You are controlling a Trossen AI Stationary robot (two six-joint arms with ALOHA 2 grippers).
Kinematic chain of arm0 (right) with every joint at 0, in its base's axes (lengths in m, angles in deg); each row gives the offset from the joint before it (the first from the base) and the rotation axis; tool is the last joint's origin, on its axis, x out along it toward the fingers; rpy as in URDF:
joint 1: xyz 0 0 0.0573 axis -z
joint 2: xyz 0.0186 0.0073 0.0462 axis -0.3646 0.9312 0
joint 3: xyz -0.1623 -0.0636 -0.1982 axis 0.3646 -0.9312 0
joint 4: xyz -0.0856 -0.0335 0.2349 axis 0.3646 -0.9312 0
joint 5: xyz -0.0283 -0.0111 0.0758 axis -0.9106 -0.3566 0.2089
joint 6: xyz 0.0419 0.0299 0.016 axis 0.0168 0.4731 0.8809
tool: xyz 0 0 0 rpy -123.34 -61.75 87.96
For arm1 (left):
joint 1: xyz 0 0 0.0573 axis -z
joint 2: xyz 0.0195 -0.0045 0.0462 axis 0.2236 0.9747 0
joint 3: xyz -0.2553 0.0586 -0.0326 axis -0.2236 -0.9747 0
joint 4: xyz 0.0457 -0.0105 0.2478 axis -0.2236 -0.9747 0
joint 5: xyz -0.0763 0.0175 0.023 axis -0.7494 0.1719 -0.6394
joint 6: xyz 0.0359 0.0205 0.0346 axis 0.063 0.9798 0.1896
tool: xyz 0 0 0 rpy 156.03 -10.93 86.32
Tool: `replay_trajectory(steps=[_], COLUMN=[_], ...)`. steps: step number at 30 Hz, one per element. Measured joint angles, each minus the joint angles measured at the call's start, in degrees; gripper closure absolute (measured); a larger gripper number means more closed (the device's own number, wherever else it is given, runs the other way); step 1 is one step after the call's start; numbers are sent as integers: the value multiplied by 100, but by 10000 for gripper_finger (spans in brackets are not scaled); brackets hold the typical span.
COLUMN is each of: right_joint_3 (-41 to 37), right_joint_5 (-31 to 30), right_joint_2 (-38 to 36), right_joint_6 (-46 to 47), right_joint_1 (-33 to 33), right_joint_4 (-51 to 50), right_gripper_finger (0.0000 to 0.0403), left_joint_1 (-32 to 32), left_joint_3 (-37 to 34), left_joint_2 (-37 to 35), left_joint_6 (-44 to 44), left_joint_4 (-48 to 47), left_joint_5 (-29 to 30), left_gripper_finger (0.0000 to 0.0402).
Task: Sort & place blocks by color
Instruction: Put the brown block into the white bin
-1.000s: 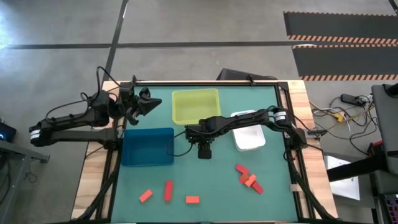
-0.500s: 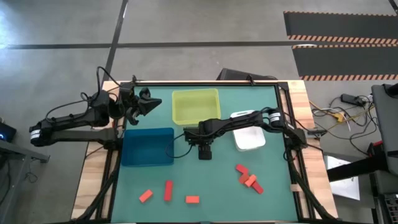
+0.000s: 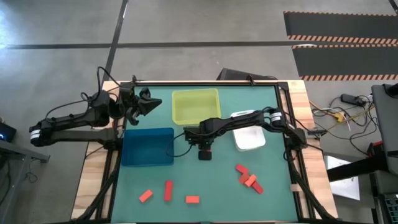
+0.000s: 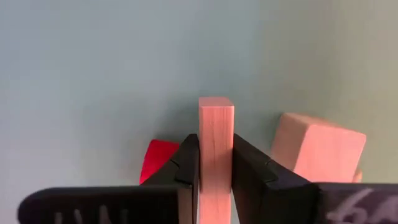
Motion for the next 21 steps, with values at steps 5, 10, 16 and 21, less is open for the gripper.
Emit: replay_trajectory(steps=[5, 10, 16, 21], right_joint_3=[517, 1300, 2156, 2239], right_joint_5=[0, 4, 107, 9], right_joint_2=[-58, -58, -222, -655], right_joint_6=[828, 1902, 2982, 3737], right_joint_1=[2, 2, 0, 11], right_joint_4=[-729, -1643, -2593, -2839], right_gripper_finger=[356, 347, 348, 348], left_joint_1=[0, 0, 0, 0], left_joint_3=[0, 0, 0, 0], left_joint_2=[37, 105, 179, 181], left_joint_6=[0, 0, -2, -2], left_joint_4=[1, 4, 4, 4], left_joint_5=[1, 1, 1, 2], left_gripper_finger=[402, 402, 402, 402])
